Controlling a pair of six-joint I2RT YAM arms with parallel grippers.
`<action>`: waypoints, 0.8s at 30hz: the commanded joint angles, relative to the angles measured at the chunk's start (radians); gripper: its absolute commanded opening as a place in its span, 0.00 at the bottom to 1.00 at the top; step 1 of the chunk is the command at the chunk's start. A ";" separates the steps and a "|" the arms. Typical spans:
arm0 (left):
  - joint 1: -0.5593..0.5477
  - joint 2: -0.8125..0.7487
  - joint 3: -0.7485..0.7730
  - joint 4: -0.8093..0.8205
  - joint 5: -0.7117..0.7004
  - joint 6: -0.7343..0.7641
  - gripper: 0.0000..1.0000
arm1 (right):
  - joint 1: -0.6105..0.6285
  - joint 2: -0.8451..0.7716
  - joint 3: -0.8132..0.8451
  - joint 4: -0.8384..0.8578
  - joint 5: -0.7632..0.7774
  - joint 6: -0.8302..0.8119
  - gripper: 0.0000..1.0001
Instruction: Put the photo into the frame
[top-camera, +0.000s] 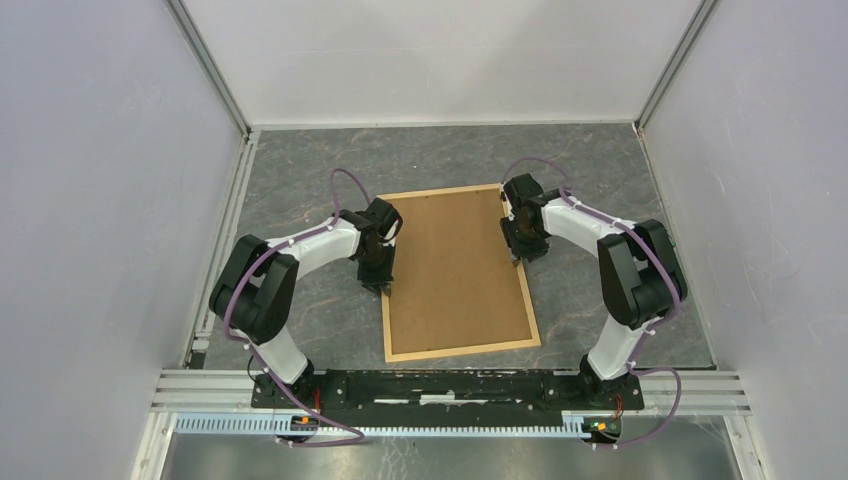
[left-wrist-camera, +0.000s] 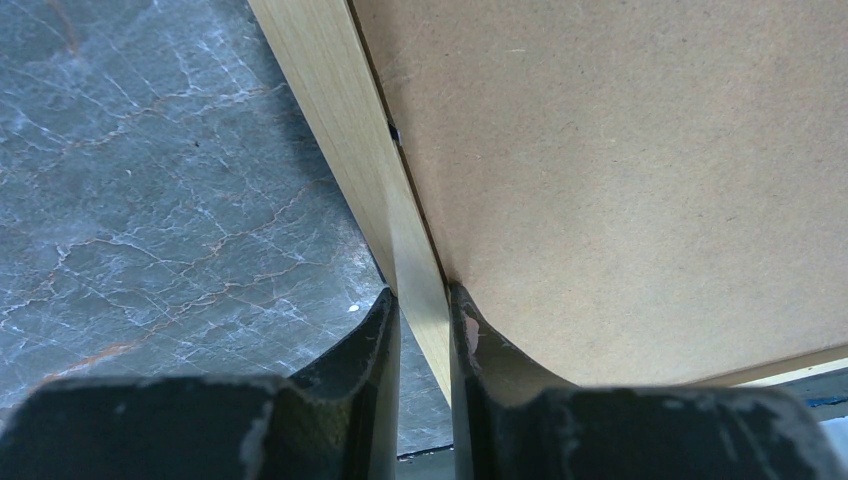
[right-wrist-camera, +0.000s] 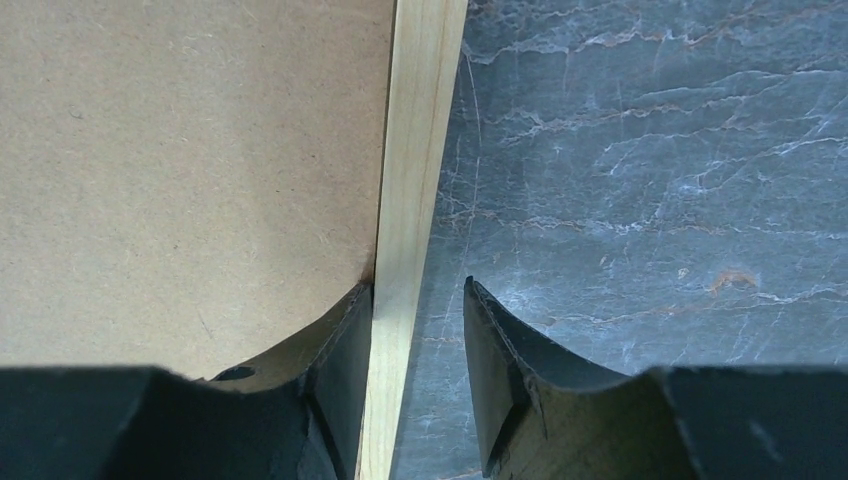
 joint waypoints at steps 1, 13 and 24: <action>-0.020 0.007 -0.034 -0.008 -0.014 0.046 0.02 | 0.001 0.046 -0.010 0.041 0.066 0.011 0.44; -0.019 0.010 -0.024 -0.009 0.002 0.046 0.02 | 0.002 -0.089 -0.005 0.043 -0.107 -0.032 0.53; -0.018 0.014 -0.024 -0.028 -0.023 0.035 0.02 | 0.019 -0.450 -0.297 -0.082 -0.016 -0.001 0.53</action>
